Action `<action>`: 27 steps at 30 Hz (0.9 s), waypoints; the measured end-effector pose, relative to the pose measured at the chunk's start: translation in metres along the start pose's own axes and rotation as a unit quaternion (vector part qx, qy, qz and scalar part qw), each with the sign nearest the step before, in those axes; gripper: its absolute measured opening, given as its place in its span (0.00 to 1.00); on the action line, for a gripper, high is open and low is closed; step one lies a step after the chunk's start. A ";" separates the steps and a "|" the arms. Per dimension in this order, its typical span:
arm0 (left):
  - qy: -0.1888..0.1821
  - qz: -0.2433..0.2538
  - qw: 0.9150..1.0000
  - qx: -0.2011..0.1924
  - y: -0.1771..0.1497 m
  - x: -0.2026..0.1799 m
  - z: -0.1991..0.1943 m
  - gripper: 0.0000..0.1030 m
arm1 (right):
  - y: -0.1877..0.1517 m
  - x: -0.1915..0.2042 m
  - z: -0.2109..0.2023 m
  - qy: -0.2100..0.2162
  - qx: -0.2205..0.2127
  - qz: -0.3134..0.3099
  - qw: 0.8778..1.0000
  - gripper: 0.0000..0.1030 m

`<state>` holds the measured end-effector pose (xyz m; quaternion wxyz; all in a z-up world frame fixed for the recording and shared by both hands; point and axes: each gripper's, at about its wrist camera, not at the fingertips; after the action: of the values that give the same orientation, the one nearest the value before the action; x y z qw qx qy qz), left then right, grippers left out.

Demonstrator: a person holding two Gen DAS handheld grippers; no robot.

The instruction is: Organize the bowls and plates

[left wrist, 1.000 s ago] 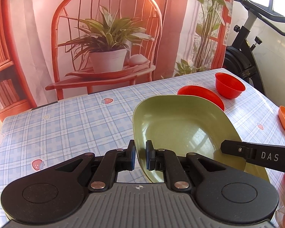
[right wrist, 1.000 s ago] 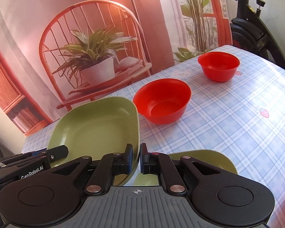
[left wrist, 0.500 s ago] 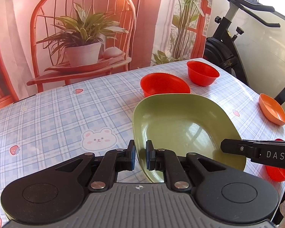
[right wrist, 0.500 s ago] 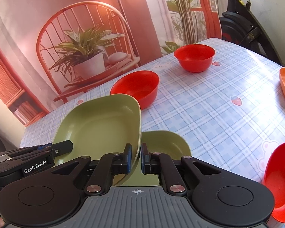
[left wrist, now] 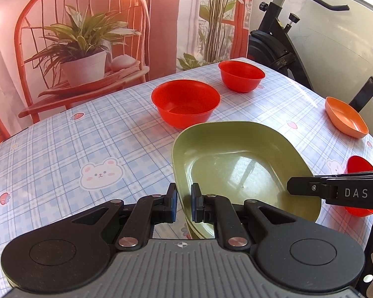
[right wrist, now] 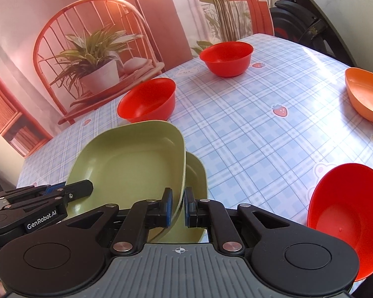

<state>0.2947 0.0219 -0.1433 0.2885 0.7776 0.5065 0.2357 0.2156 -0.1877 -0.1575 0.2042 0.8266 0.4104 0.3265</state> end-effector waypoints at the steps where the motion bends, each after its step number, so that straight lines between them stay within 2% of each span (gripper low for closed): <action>1: 0.000 0.002 1.000 0.001 -0.001 -0.001 0.001 0.12 | -0.001 -0.001 0.000 -0.001 0.002 0.001 1.000 0.08; 27: 0.008 0.028 0.999 0.021 -0.006 -0.007 0.013 0.13 | -0.010 -0.010 0.013 -0.017 0.026 -0.002 1.000 0.07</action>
<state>0.2967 0.0150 -0.1578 0.2613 0.7955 0.4919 0.2388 0.2147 -0.1913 -0.1759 0.1904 0.8362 0.4166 0.3017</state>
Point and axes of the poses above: each gripper's, at about its wrist camera, not at the fingertips, and z roughly the way its jaws point, x to its left, y to its top, and after that the axes turned 7 degrees about y, right-handed
